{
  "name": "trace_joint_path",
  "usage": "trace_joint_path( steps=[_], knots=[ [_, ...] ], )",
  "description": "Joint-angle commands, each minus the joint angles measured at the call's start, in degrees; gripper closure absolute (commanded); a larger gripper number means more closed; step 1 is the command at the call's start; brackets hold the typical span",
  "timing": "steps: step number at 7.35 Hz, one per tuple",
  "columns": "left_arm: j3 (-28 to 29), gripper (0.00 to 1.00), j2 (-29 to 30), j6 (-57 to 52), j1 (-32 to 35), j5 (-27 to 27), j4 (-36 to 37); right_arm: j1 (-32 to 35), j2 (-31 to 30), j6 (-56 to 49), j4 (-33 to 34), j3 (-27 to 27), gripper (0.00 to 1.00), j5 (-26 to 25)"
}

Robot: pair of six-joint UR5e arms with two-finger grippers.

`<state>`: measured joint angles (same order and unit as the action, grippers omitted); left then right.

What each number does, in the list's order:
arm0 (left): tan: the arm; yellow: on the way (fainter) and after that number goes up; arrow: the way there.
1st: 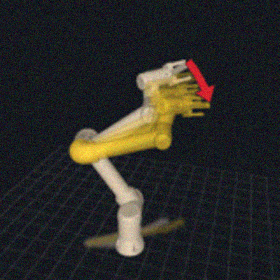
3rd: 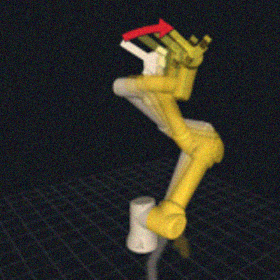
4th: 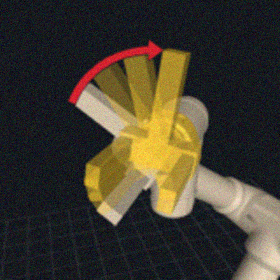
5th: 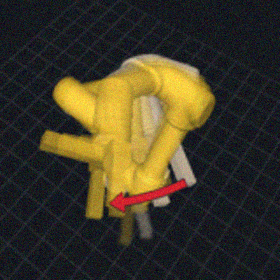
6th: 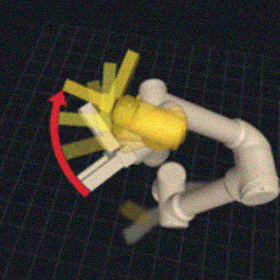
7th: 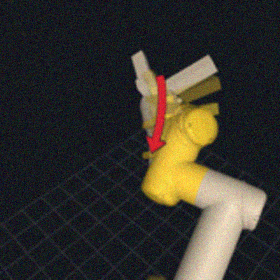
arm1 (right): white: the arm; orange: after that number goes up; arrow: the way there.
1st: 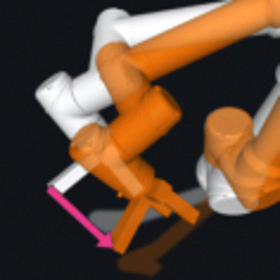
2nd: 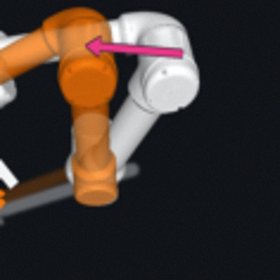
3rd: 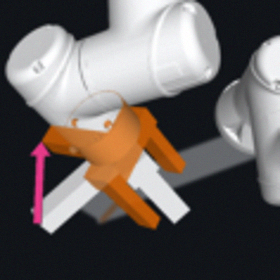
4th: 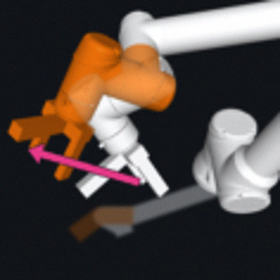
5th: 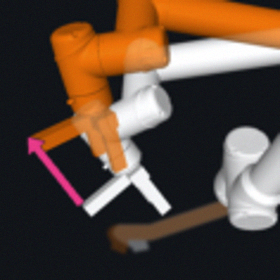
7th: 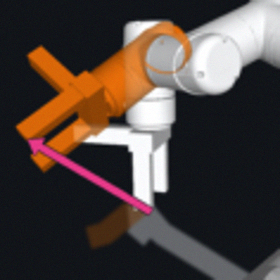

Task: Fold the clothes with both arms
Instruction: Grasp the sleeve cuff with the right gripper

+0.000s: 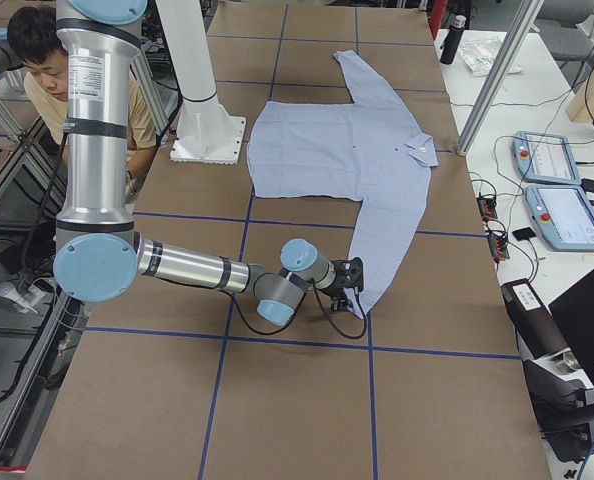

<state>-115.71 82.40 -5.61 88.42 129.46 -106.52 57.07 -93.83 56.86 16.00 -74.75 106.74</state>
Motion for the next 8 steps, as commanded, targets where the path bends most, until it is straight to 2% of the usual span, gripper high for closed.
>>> trace_joint_path(
  steps=[1, 2, 4, 5, 6, 7, 8],
  knots=[
    [-0.04, 0.00, 0.04, -0.11, 0.00, 0.00, -0.01, -0.20, 0.05, 0.00, 0.17, -0.04, 0.83, -0.48],
    [-0.04, 0.00, 0.04, -0.11, 0.00, 0.00, -0.01, -0.20, 0.05, 0.00, 0.26, -0.04, 1.00, -0.48],
    [-0.04, 0.00, 0.04, -0.11, 0.00, 0.00, -0.01, -0.03, -0.04, -0.17, 0.34, -1.26, 1.00, 0.30],
    [-0.13, 0.00, 0.04, -0.11, 0.00, 0.00, -0.01, 0.06, 0.05, -0.09, 2.35, -5.19, 1.00, 0.83],
    [-0.21, 0.00, 0.04, -0.11, 0.00, 0.00, -0.01, 0.15, 0.13, -0.09, 10.46, -12.62, 1.00, 1.70],
    [-0.21, 0.00, 0.04, -0.02, 0.00, 0.09, -0.01, 0.06, 1.27, 0.00, 22.46, -21.57, 1.00, 1.19],
    [-0.21, 0.00, 0.04, -0.11, 0.00, 0.00, -0.01, -0.11, 5.54, 0.96, 31.63, -26.19, 1.00, 0.93]
  ],
)
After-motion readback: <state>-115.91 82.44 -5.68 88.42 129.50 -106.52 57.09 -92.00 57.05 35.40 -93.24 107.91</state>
